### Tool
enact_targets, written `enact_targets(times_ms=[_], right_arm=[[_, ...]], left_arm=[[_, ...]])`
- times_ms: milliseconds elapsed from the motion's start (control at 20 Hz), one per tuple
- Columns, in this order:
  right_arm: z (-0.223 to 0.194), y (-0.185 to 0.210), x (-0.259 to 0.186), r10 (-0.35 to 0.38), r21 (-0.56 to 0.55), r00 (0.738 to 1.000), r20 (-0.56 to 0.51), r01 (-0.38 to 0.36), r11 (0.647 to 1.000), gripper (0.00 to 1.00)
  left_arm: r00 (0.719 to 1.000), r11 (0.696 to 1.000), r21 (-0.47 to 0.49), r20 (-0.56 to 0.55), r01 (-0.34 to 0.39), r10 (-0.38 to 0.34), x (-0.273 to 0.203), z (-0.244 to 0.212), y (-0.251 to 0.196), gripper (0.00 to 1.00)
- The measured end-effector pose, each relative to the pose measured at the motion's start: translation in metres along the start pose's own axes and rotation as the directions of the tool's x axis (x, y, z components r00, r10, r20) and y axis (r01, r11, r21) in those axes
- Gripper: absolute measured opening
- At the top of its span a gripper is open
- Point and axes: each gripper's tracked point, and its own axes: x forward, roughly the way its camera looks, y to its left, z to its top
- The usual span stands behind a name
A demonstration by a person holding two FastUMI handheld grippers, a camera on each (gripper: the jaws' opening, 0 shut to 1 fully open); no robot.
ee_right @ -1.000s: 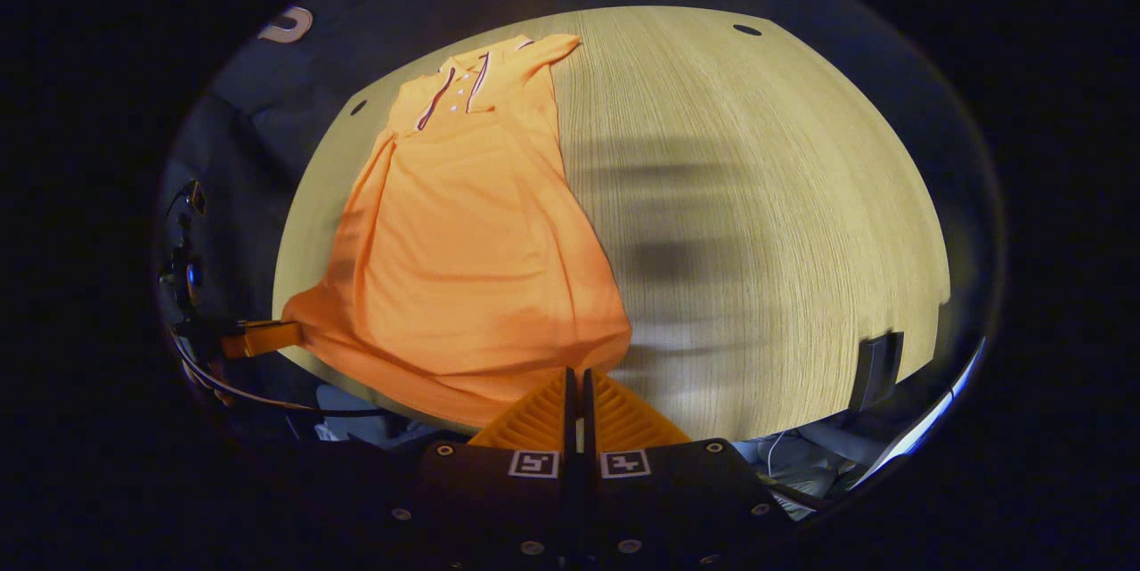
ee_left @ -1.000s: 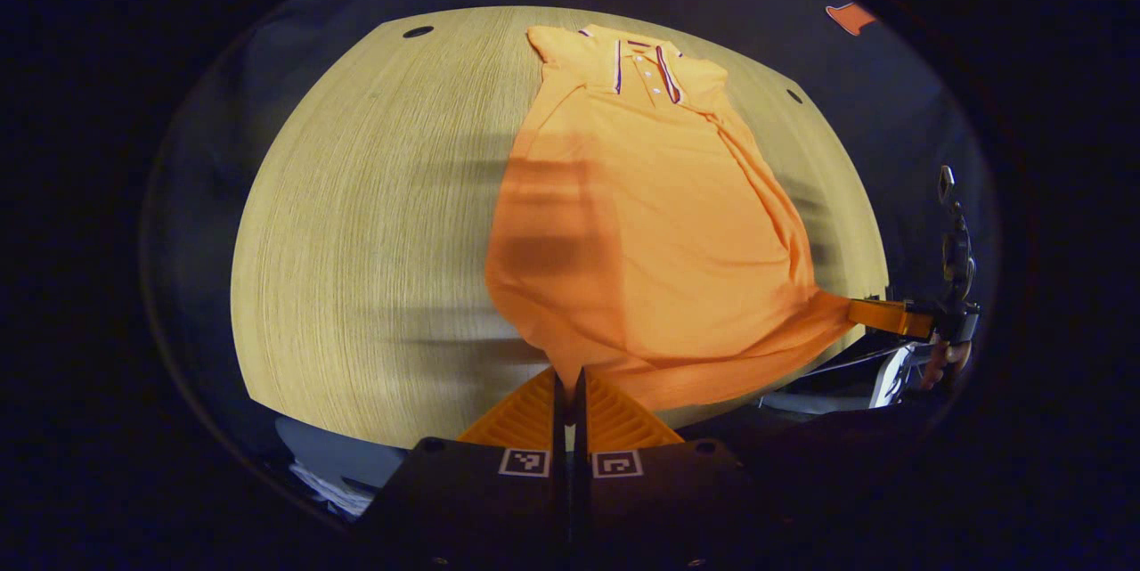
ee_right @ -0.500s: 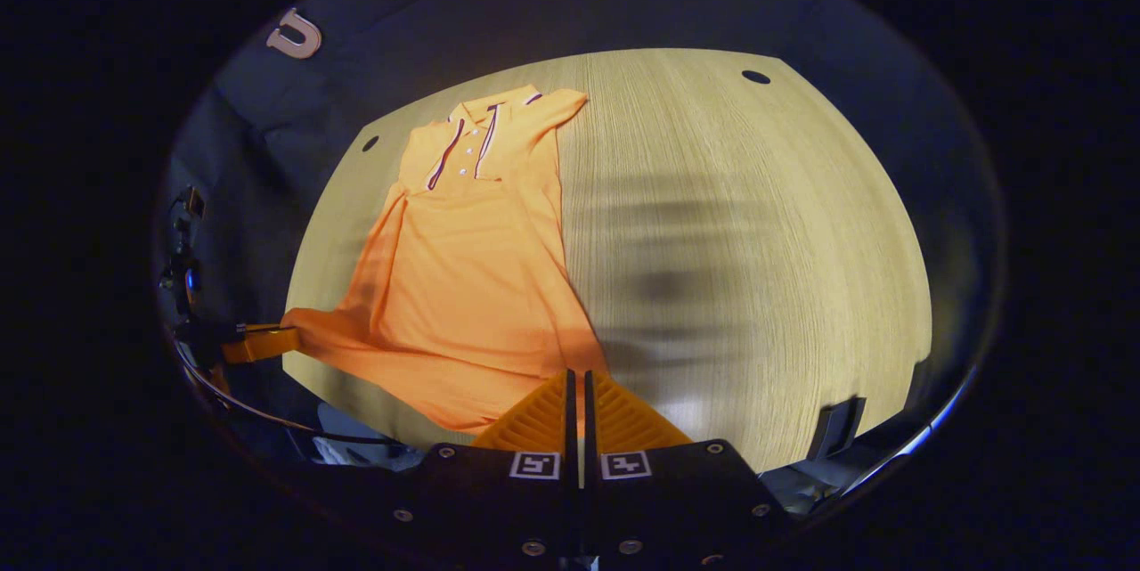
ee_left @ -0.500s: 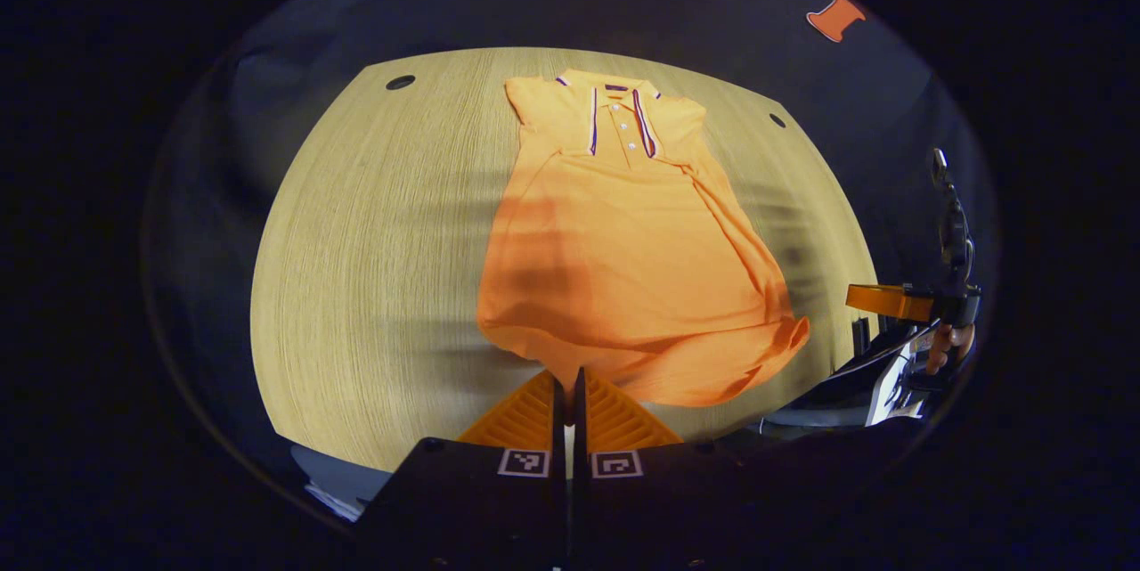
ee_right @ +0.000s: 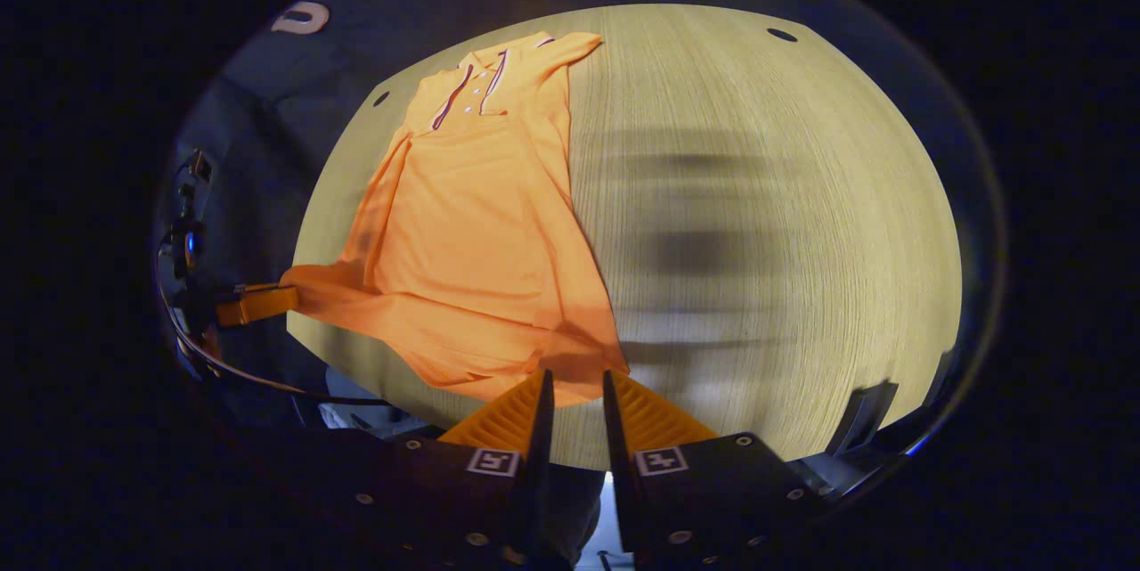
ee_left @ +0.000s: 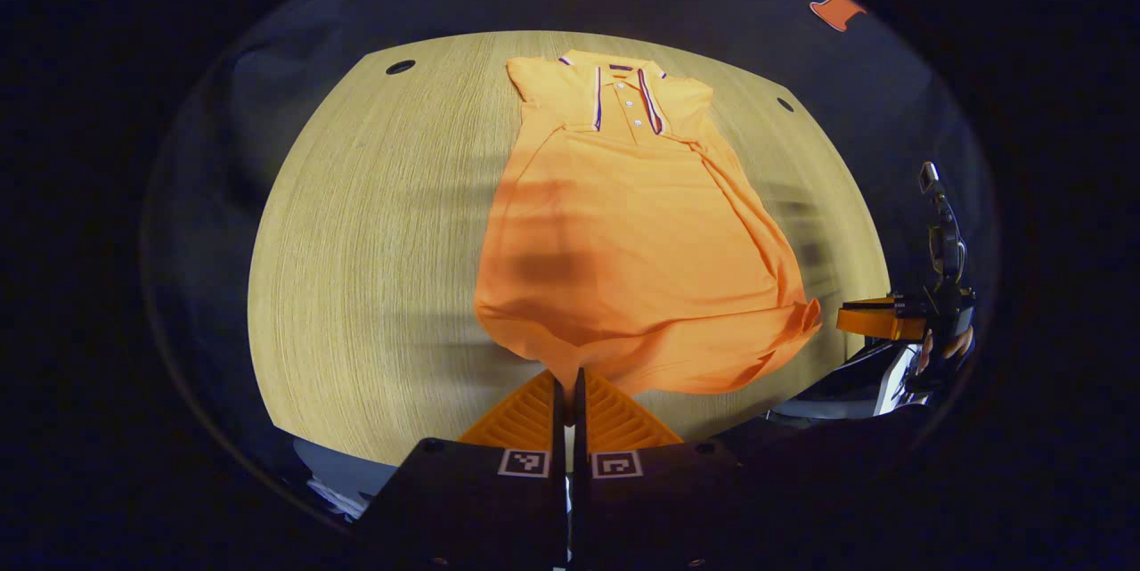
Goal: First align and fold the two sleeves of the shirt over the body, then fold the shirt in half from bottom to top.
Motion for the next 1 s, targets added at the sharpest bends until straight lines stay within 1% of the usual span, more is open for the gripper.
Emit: enact_targets(times_ms=[50,100,200,300,400,450,550,600,650,700,750,800,850,950,1000], right_arm=[[0.002,0.005,0.003,0.012,-0.05,1.0,0.012,-0.011,0.999,0.45],[0.003,0.01,0.005,0.02,-0.111,1.0,0.02,-0.018,0.994,0.53],[0.002,0.011,0.014,0.017,-0.211,0.999,0.029,-0.01,0.977,0.78],[0.004,0.009,0.025,0.003,-0.259,0.999,0.041,0.008,0.966,0.82],[0.011,0.008,0.036,0.005,-0.276,0.998,0.055,0.011,0.961,0.82],[0.009,0.007,0.04,0.009,-0.283,0.999,0.041,0.003,0.959,0.82],[0.0,0.005,0.047,0.012,-0.282,1.0,0.006,-0.01,0.959,0.75],[-0.005,0.003,0.051,0.003,-0.276,1.0,-0.007,-0.005,0.961,0.66],[-0.005,0.001,0.051,-0.001,-0.26,1.0,-0.002,0.0,0.966,0.52],[-0.008,0.002,0.05,0.0,-0.232,1.0,-0.001,0.0,0.973,0.31],[-0.008,0.008,0.048,0.035,-0.197,0.999,0.002,-0.034,0.98,0.2],[-0.015,0.019,0.044,0.072,-0.179,0.997,-0.014,-0.074,0.981,0.11],[-0.006,0.018,0.04,0.064,-0.17,0.998,0.029,-0.058,0.984,0.1],[0.0,0.011,0.033,0.02,-0.175,0.997,0.069,-0.008,0.985,0.1],[0.006,0.01,0.03,-0.006,-0.155,0.995,0.098,0.021,0.988,0.1]], left_arm=[[1.0,1.0,-0.005,-0.005,-0.004,0.004,0.0,-0.003,0.001,0.03],[1.0,1.0,-0.012,-0.011,-0.006,0.005,0.003,-0.005,0.002,0.03],[1.0,1.0,-0.022,-0.026,-0.01,0.01,0.007,-0.01,0.001,0.03],[0.999,1.0,-0.025,-0.037,-0.018,0.017,0.01,-0.012,0.0,0.03],[0.999,0.999,-0.03,-0.046,-0.024,0.022,0.011,-0.013,0.001,0.03],[0.998,0.999,-0.033,-0.048,-0.028,0.027,0.011,-0.012,0.002,0.03],[0.998,0.999,-0.04,-0.052,-0.033,0.031,0.012,-0.014,0.002,0.03],[0.998,0.998,-0.044,-0.054,-0.036,0.034,0.013,-0.013,0.003,0.03],[0.998,0.998,-0.045,-0.056,-0.04,0.037,0.013,-0.014,0.003,0.03],[0.998,0.998,-0.047,-0.056,-0.042,0.039,0.013,-0.014,0.003,0.03],[0.998,0.998,-0.049,-0.057,-0.042,0.039,0.013,-0.013,0.002,0.03],[0.998,0.998,-0.049,-0.058,-0.043,0.04,0.014,-0.014,0.002,0.03],[0.997,0.998,-0.048,-0.059,-0.045,0.042,0.015,-0.015,0.002,0.03],[0.998,0.998,-0.05,-0.055,-0.046,0.043,0.015,-0.014,0.001,0.03],[0.998,0.998,-0.052,-0.051,-0.042,0.039,0.013,-0.015,0.0,0.03]])
